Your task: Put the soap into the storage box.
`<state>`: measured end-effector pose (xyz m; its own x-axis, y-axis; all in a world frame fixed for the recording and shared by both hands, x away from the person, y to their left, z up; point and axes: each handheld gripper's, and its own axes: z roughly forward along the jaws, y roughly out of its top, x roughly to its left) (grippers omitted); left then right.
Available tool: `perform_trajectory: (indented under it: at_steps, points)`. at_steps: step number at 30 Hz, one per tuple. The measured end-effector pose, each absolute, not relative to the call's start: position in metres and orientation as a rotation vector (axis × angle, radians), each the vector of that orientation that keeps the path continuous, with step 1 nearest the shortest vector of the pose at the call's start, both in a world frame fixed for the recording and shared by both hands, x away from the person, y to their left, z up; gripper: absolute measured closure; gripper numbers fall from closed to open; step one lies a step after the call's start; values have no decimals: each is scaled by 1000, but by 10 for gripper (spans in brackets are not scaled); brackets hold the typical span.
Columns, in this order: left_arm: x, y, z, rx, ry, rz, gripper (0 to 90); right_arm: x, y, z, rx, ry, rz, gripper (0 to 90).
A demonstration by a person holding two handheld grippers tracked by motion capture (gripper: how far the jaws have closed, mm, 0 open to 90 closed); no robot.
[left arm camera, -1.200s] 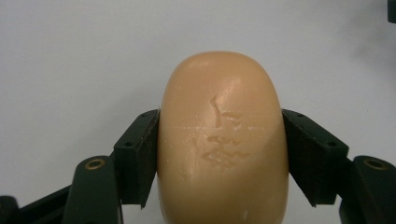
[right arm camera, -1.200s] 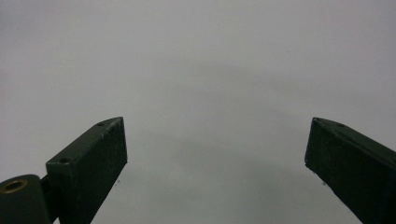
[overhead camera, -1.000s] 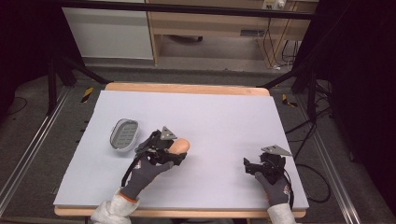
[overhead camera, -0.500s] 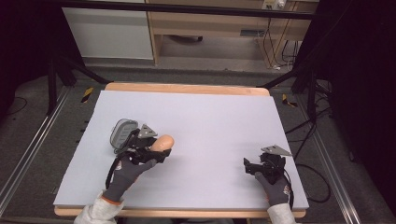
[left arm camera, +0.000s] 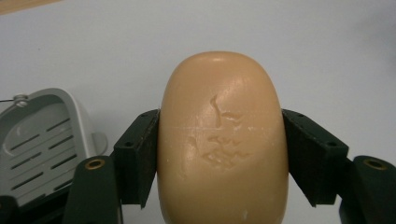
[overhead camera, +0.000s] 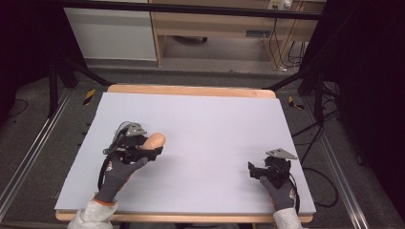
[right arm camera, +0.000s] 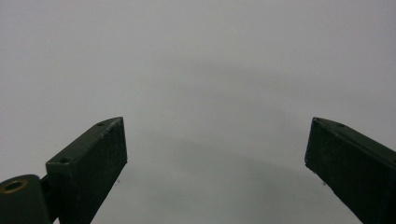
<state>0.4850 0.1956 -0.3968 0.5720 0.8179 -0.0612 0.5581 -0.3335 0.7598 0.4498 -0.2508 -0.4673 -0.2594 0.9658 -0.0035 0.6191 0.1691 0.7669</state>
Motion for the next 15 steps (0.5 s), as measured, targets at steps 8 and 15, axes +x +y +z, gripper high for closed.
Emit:
perform_trajectory:
  at_steps: [8,15]
  points:
    - [495,216,-395,1995,1157,456,318,450,-250,-467,1486,1955,910,59]
    - [506,231,-396,1961,1207,471,318,451,-250,-467,1486,1956,911,59]
